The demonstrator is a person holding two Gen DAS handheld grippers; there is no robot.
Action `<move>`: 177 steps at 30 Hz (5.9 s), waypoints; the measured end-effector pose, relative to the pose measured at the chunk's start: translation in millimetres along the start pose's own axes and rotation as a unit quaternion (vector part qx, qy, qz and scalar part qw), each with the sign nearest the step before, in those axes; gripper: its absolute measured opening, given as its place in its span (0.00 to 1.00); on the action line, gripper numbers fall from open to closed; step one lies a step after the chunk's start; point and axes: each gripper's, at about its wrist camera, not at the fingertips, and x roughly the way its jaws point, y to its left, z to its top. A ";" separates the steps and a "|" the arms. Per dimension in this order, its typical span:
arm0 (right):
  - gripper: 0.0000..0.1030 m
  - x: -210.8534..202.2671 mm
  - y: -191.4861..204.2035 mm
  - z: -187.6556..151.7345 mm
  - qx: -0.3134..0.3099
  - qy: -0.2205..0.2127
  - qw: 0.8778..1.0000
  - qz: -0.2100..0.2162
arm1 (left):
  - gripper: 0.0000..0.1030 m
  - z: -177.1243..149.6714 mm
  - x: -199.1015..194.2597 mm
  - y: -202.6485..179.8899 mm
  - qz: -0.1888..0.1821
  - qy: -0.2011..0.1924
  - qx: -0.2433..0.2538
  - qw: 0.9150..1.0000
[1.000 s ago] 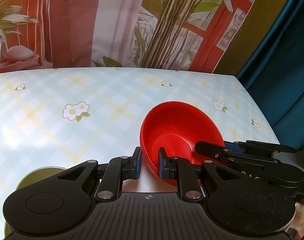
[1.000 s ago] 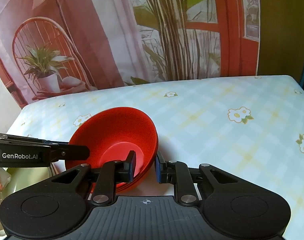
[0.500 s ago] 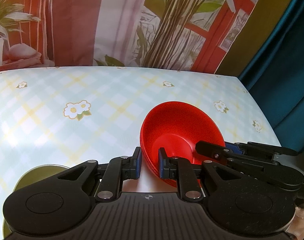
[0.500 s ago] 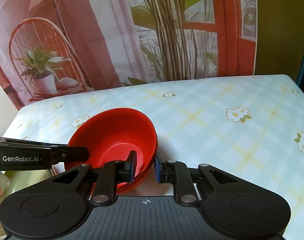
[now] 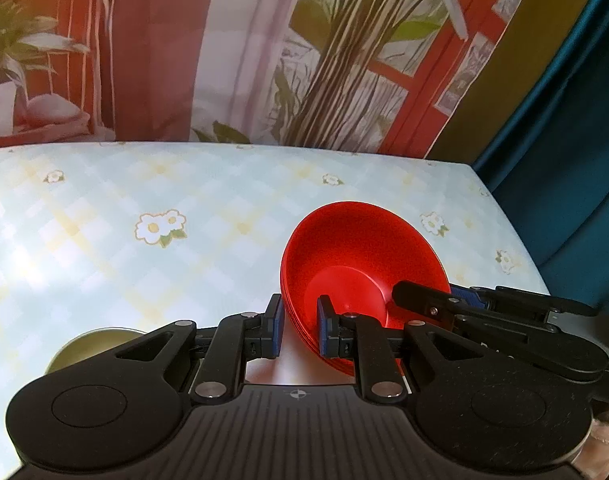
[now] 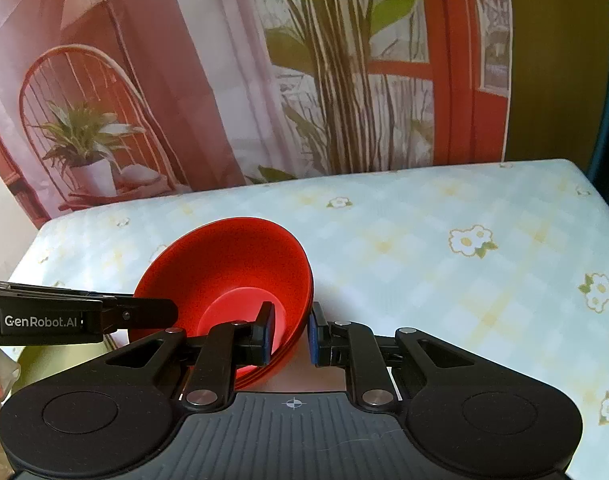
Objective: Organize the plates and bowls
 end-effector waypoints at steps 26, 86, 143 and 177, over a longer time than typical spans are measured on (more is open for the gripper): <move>0.15 -48.1 78.1 -3.4 -0.035 -0.023 0.998 0.038 | 0.17 -29.1 -102.4 33.1 0.022 -0.057 -0.006 0.998; 0.15 -28.1 147.1 -71.0 -0.104 0.024 0.993 0.048 | 0.17 -95.3 -105.4 80.7 0.045 -0.020 -0.030 0.998; 1.00 -255.2 146.4 -58.6 -0.119 -0.198 0.973 -0.013 | 1.00 -119.6 -323.1 -16.7 0.203 -0.267 0.051 0.941; 1.00 -308.6 162.9 -104.9 -0.099 -0.259 0.960 -0.029 | 1.00 -152.6 -346.1 -32.7 0.210 -0.282 0.055 0.935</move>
